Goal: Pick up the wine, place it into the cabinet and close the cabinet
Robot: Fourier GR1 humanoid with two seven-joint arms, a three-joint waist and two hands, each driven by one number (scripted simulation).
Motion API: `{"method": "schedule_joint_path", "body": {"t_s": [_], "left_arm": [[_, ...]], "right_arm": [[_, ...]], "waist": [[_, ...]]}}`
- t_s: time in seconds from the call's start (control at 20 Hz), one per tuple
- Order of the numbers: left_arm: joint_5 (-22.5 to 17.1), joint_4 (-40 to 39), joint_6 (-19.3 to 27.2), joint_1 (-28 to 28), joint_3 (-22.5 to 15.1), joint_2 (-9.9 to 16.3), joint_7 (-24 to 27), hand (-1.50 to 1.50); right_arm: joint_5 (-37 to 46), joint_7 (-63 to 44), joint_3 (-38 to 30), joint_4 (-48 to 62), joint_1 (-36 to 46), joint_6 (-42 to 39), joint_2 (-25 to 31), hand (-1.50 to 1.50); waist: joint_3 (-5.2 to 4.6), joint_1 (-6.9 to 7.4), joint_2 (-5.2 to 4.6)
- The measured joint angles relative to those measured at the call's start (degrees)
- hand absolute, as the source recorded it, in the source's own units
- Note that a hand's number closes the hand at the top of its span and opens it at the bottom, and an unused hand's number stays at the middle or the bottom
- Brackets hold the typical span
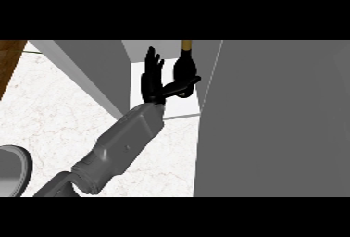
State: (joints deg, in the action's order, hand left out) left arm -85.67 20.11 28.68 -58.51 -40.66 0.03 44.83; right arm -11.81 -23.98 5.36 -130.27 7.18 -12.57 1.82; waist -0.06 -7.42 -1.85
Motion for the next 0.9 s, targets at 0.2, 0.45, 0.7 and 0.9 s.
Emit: {"method": "schedule_joint_path", "body": {"t_s": [0.2, 0.45, 0.7, 0.9], "left_arm": [[0.9, -0.3, 0.4, -1.2, -2.5, 0.0, 0.1, -1.50], [0.3, 0.8, 1.3, -1.9, -3.8, 0.0, 1.5, -1.50], [-0.9, 3.4, 2.0, -1.5, -5.1, 0.0, 3.6, -1.50], [-2.1, 5.4, 1.3, 0.0, -6.3, 0.0, 5.0, -1.50]], "right_arm": [[-0.5, -0.5, -0.4, 0.0, 0.7, 0.2, 0.1, -1.50], [-0.5, -0.7, -0.1, -0.7, 0.1, 0.2, 0.1, -1.50], [-0.1, -0.1, -0.1, 0.2, -0.6, 0.1, 0.0, -1.50], [-0.3, -1.0, -0.1, -0.9, -1.0, 0.2, 0.2, -1.50]], "waist": [[0.00, 0.17, 0.02], [0.01, 0.53, 0.19], [0.02, 1.48, 0.45], [0.02, 2.01, 0.64]]}}
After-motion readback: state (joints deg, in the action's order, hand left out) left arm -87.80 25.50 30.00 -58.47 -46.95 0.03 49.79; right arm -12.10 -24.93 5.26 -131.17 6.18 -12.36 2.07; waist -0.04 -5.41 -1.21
